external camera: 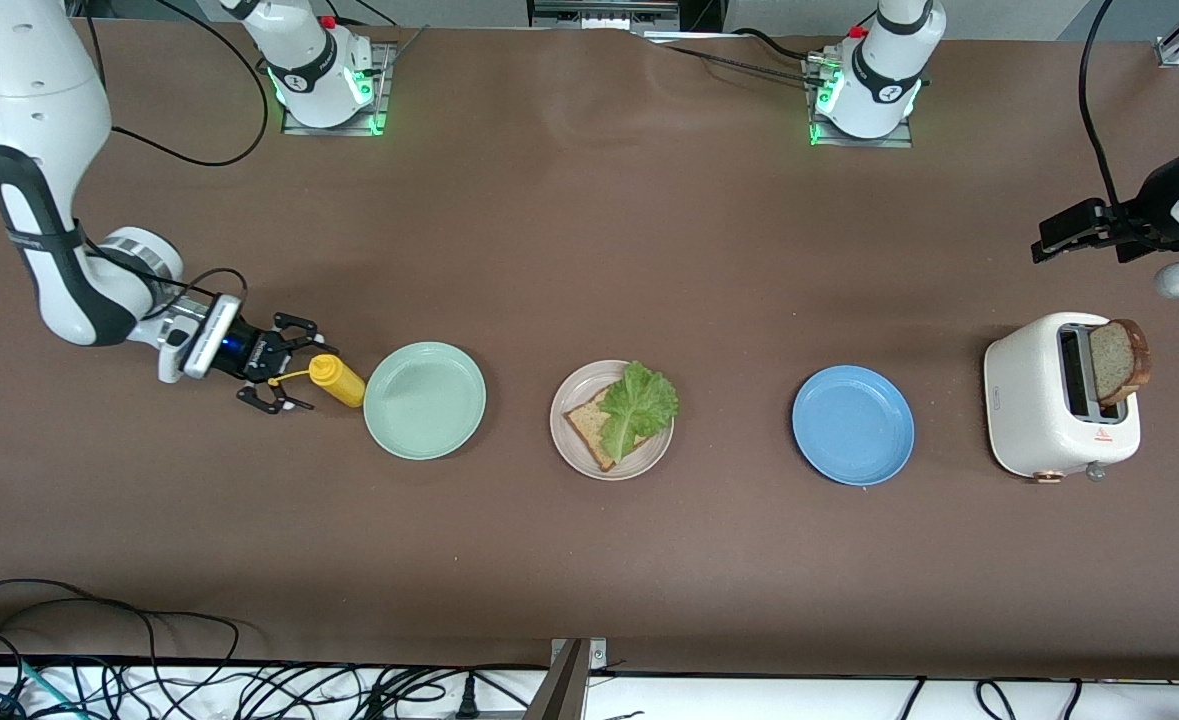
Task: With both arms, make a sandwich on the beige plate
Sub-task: 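Close the right gripper around the yellow mustard bottle, then lift the mustard bottle with the right gripper and carry it toward the sandwich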
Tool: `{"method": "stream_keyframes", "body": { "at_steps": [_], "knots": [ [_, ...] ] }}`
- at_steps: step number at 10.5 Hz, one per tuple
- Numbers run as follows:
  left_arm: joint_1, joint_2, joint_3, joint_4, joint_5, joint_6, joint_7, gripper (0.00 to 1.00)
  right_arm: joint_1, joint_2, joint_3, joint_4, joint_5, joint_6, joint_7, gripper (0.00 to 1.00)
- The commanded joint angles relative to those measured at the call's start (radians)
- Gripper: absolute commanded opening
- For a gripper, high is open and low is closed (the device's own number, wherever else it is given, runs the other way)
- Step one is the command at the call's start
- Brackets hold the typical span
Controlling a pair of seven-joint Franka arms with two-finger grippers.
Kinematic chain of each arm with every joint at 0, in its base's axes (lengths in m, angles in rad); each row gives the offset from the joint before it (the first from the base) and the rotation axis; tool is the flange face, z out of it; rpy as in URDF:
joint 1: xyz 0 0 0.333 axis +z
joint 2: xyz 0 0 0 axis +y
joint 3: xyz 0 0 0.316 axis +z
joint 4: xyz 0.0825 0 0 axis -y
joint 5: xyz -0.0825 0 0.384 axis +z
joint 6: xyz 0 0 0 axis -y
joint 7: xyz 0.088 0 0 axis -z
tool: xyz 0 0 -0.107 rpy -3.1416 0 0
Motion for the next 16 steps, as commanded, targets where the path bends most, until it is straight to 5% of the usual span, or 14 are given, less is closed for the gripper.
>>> {"method": "stream_keyframes", "body": {
  "at_steps": [1,3,5,6,9,16],
  "knots": [
    [0.008,0.005,-0.003,0.013,-0.013,0.001,0.021,1.00,-0.014,0.051,0.027,0.041,0.061,-0.016,-0.022,1.00],
    [0.008,0.005,-0.003,0.013,-0.013,0.001,0.021,1.00,-0.008,0.063,0.036,0.043,0.093,-0.027,-0.039,0.93],
    [0.008,0.005,-0.003,0.013,-0.013,0.001,0.021,1.00,-0.007,0.064,0.045,0.052,0.089,-0.028,-0.026,0.15],
    [0.008,0.005,-0.003,0.011,-0.013,0.001,0.021,1.00,-0.008,0.064,0.045,0.052,0.089,-0.028,-0.020,0.00],
    [0.008,0.005,-0.003,0.013,-0.013,0.001,0.021,1.00,-0.019,0.057,0.044,0.051,0.047,-0.006,-0.005,0.00],
    [0.008,0.006,-0.003,0.013,-0.013,0.001,0.021,1.00,-0.020,0.026,0.042,0.092,-0.074,0.152,0.382,0.00]
  ]
}}
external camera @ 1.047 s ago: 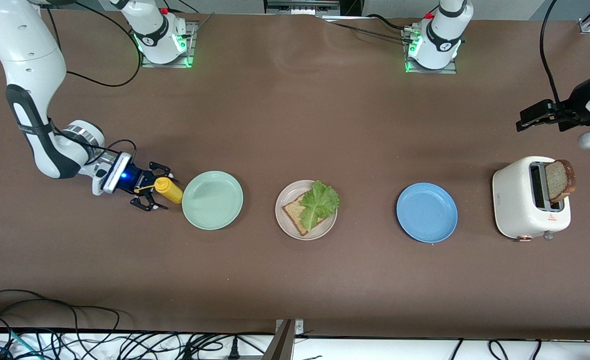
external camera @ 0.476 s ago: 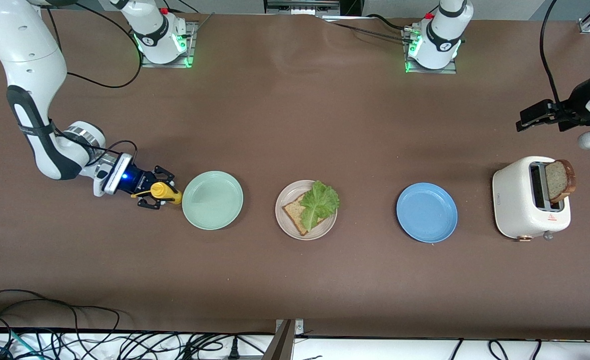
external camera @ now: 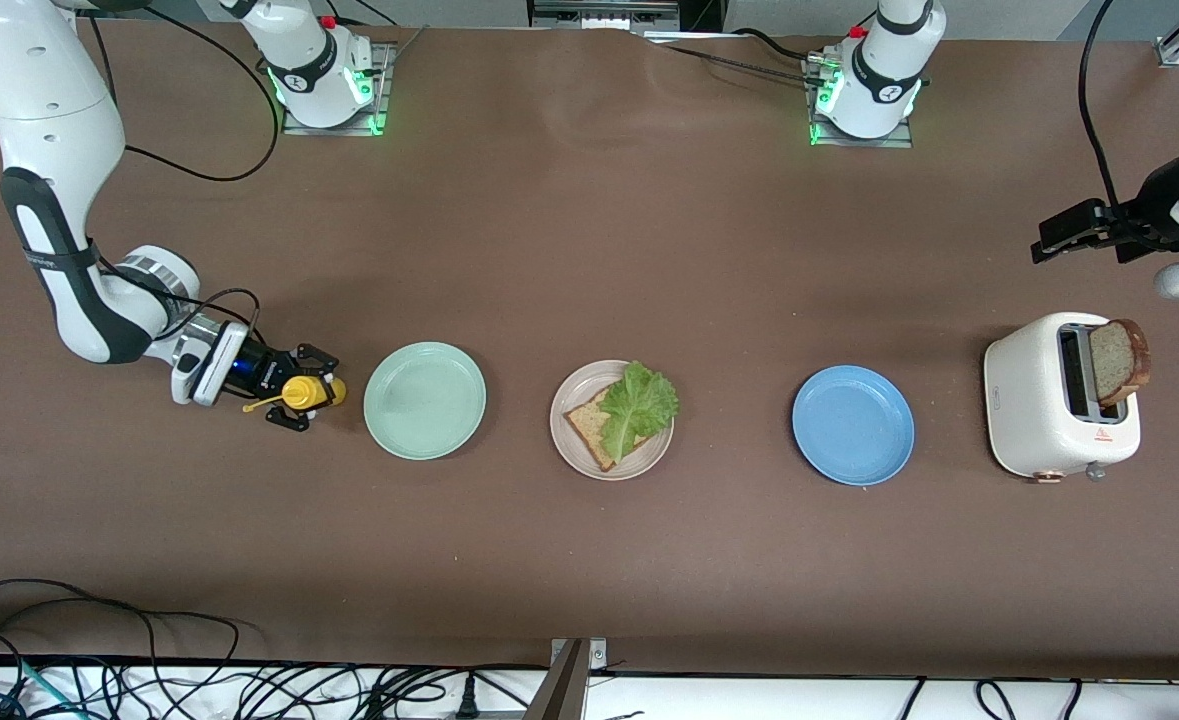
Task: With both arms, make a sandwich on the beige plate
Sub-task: 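Lift the mustard bottle with the right gripper and carry it toward the sandwich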
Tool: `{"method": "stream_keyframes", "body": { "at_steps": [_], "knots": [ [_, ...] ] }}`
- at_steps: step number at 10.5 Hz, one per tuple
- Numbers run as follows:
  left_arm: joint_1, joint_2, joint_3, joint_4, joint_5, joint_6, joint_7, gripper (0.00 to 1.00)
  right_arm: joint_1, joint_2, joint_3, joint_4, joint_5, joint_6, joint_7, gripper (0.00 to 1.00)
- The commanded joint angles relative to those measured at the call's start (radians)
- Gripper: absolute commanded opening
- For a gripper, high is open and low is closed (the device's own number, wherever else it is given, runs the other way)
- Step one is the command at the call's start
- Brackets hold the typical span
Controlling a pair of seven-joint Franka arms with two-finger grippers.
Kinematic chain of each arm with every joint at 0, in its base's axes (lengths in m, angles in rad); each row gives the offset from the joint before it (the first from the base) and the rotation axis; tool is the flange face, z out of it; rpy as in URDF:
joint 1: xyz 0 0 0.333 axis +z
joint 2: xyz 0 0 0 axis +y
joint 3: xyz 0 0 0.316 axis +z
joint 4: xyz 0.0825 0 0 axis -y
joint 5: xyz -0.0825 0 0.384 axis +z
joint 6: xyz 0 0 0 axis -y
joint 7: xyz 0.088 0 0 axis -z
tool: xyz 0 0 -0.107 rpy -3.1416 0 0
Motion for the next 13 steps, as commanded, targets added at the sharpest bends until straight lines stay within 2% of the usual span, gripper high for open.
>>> {"method": "stream_keyframes", "body": {
  "at_steps": [1,2,4,6,7,9,13],
  "knots": [
    [0.008,0.006,-0.003,0.013,-0.013,0.001,0.021,1.00,-0.006,-0.039,0.006,0.017,-0.109,0.081,0.189,0.00],
    [0.008,0.006,-0.005,0.013,-0.013,0.001,0.021,1.00,-0.005,-0.063,0.007,0.044,-0.213,0.113,0.327,0.00],
    [0.008,0.006,-0.003,0.013,-0.013,0.001,0.019,1.00,0.018,-0.064,0.007,0.167,-0.437,0.121,0.589,0.00],
    [0.008,0.006,-0.005,0.013,-0.013,0.001,0.019,1.00,0.056,-0.062,0.007,0.239,-0.511,0.144,0.790,0.00],
    [0.008,0.006,-0.005,0.013,-0.013,0.001,0.019,1.00,0.078,-0.064,0.012,0.267,-0.578,0.192,0.896,0.00],
    [0.008,0.007,-0.005,0.013,-0.014,0.001,0.019,1.00,0.116,-0.061,0.053,0.325,-0.673,0.254,1.068,0.00],
    [0.008,0.009,-0.003,0.013,-0.029,0.001,0.021,1.00,0.277,0.013,0.046,0.505,-1.039,0.302,1.417,0.00]
  ]
}}
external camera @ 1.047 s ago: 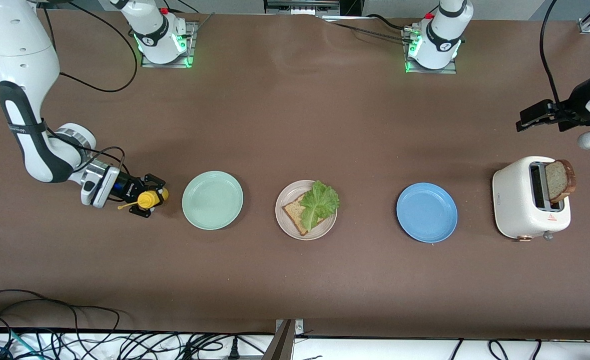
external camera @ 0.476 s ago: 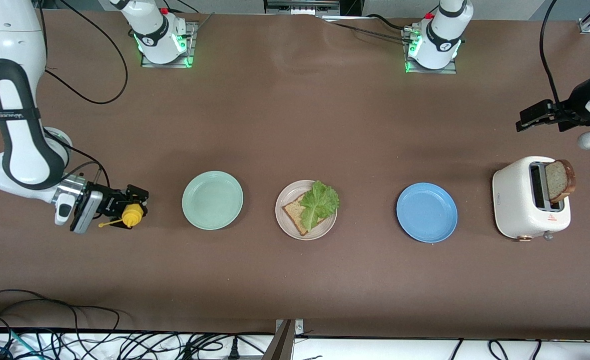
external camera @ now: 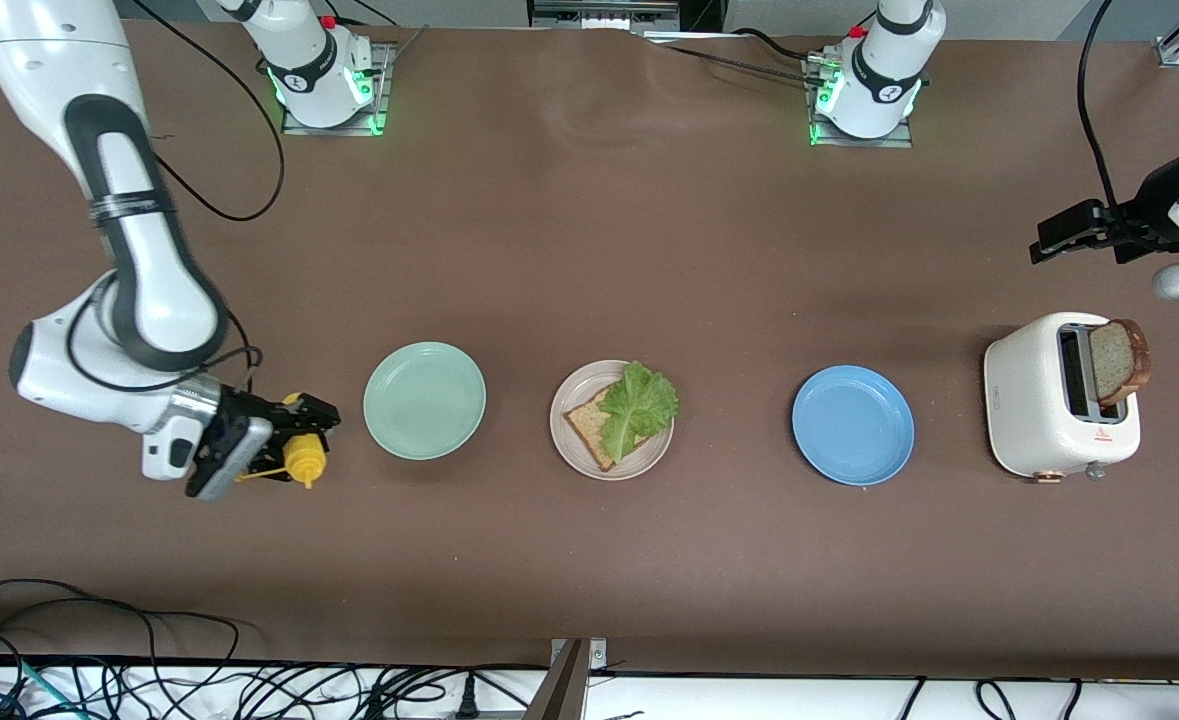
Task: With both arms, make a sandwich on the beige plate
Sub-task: 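Lift the mustard bottle with the right gripper and carry it toward the sandwich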
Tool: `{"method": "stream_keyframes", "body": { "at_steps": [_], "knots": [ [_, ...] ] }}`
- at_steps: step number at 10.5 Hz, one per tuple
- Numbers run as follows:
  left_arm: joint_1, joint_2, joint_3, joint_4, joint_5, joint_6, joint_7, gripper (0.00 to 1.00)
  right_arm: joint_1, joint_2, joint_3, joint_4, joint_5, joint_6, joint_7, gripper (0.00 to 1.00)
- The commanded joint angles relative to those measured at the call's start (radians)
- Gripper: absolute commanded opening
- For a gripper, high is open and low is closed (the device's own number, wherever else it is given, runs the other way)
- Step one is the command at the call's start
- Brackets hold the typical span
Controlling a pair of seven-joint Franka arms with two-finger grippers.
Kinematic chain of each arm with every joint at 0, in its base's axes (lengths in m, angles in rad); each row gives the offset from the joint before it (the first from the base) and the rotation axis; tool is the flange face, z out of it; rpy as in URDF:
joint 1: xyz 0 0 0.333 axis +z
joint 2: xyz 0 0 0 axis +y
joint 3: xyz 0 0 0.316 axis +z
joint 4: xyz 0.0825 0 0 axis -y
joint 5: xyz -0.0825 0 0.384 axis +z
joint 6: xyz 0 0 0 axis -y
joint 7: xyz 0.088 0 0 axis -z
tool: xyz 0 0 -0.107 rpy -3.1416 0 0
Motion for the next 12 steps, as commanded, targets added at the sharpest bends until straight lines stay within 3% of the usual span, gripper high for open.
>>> {"method": "stream_keyframes", "body": {
  "at_steps": [1,3,5,7,9,12],
  "knots": [
    [0.010,0.012,-0.002,0.013,-0.034,0.001,0.019,1.00,0.084,0.070,-0.010,0.127,-0.222,0.012,0.219,0.00],
    [0.011,0.012,-0.002,0.013,-0.019,0.001,0.019,1.00,0.131,0.092,-0.008,0.166,-0.365,0.012,0.350,0.00],
    [0.020,0.012,0.000,0.013,-0.017,-0.002,0.021,1.00,0.202,0.098,-0.034,0.170,-0.442,0.014,0.404,0.00],
    [0.023,0.013,0.003,0.013,-0.011,0.000,0.021,1.00,0.309,0.116,-0.144,0.203,-0.456,0.009,0.415,0.00],
    [0.068,0.027,0.003,0.013,-0.014,0.001,0.035,1.00,0.416,0.144,-0.213,0.232,-0.491,0.003,0.425,0.00],
    [0.111,0.047,0.003,0.014,-0.017,0.013,0.079,1.00,0.636,0.211,-0.428,0.275,-0.513,-0.035,0.424,0.00]
  ]
}}
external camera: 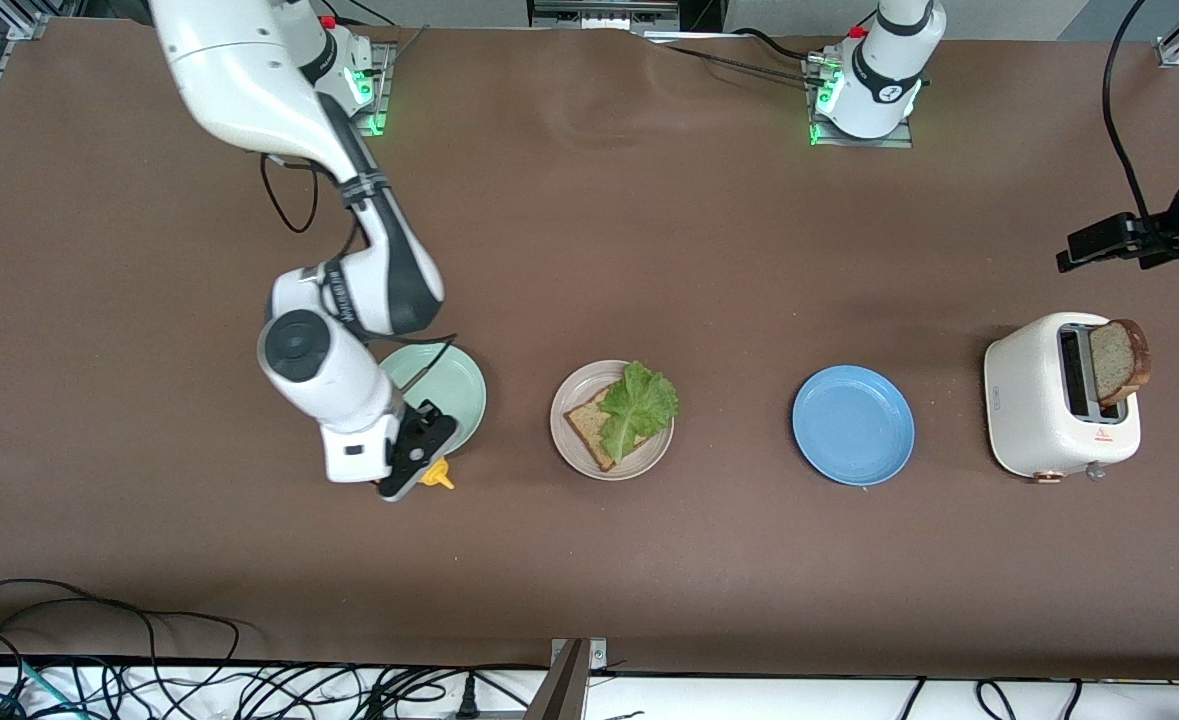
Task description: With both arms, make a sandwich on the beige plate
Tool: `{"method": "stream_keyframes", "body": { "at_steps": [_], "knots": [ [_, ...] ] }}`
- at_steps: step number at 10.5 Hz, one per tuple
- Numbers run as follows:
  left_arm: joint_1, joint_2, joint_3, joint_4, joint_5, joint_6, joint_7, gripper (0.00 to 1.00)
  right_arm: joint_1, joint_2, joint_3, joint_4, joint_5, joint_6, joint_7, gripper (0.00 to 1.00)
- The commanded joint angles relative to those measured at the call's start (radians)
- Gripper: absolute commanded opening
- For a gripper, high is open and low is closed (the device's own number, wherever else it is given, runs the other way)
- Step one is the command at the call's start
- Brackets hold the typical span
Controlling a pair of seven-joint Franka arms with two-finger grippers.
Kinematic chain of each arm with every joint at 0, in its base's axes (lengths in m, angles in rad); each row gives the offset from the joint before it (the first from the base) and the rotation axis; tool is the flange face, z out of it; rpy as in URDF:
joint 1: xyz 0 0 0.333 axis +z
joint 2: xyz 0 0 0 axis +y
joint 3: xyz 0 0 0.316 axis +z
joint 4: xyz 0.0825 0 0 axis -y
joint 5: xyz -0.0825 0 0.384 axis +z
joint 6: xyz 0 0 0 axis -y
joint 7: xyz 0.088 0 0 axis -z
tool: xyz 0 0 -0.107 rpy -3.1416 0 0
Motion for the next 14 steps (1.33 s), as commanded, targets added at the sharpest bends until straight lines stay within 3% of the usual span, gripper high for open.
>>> {"method": "stream_keyframes", "body": {
  "at_steps": [1,3,4,11,14],
  "knots": [
    [0.044,0.018,-0.004,0.014,-0.007,0.026,0.050,1.00,0.151,0.083,-0.174,0.084,-0.023,-0.100,0.003,0.00],
    [0.059,0.027,-0.002,0.014,-0.006,0.034,0.073,1.00,0.269,0.126,-0.283,0.165,-0.029,-0.234,0.005,0.00],
    [0.065,0.028,-0.004,0.013,-0.004,0.045,0.077,1.00,0.306,0.130,-0.298,0.181,-0.071,-0.275,0.005,0.00],
    [0.179,0.094,-0.004,0.001,0.033,0.181,0.292,1.00,0.441,0.146,-0.253,0.184,-0.282,-0.321,0.017,0.00],
    [0.207,0.140,-0.004,-0.005,0.033,0.246,0.344,1.00,0.439,0.149,-0.249,0.183,-0.290,-0.310,0.018,0.00]
  ]
}}
